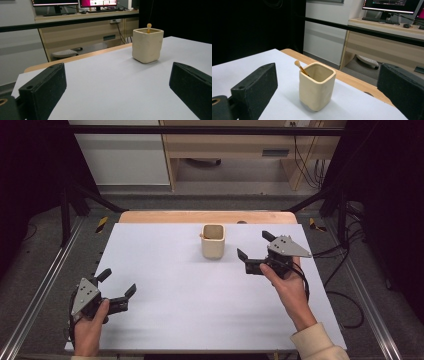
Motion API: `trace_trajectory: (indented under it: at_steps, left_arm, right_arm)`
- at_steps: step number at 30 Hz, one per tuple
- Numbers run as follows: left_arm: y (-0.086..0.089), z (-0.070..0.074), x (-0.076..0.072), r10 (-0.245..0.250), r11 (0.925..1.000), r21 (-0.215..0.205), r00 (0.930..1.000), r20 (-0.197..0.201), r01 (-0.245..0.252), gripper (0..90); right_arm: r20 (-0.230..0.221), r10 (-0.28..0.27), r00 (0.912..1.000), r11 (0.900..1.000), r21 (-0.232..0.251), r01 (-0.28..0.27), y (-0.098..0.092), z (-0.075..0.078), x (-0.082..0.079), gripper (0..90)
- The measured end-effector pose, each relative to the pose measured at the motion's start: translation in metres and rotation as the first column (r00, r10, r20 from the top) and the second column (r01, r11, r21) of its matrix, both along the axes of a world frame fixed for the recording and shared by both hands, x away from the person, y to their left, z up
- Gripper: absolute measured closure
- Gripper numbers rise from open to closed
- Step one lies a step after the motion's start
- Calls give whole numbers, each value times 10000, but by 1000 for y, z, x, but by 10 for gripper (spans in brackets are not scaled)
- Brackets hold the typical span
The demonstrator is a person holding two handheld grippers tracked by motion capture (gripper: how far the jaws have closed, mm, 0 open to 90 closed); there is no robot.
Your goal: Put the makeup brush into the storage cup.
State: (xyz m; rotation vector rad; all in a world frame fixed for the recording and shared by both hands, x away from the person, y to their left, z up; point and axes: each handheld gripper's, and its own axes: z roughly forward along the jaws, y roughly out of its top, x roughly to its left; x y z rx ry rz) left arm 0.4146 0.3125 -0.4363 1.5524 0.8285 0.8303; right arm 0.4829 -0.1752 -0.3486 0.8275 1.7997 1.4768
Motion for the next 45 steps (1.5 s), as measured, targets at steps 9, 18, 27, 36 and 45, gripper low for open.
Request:
trace_trajectory:
  at_steps: [9, 18, 27, 36, 45]
  left_arm:
    - [0, 0, 0, 0, 10000, -9, 10000, -6, 0, 3]
    - [0, 0, 0, -4, 10000, -7, 10000, -6, 4, 3]
    - [1, 0, 0, 30, 10000, -23, 10000, 3, -30, 3]
    - [1, 0, 0, 13, 10000, -28, 10000, 16, -13, 3]
    - [1, 0, 0, 11, 10000, -27, 10000, 16, -11, 2]
  right_arm:
    - [54, -179, 9998, 9998, -16, 180, -14, 2, -8, 34]
    - [85, -360, 9993, 9993, 29, 359, -28, 3, -15, 34]
    - [130, -562, 9983, 9983, 177, 559, -42, 2, -20, 34]
    - [195, -649, 9977, 9978, 138, 647, -53, 0, -27, 34]
    - [177, -693, 9974, 9974, 229, 689, -64, -5, -36, 32]
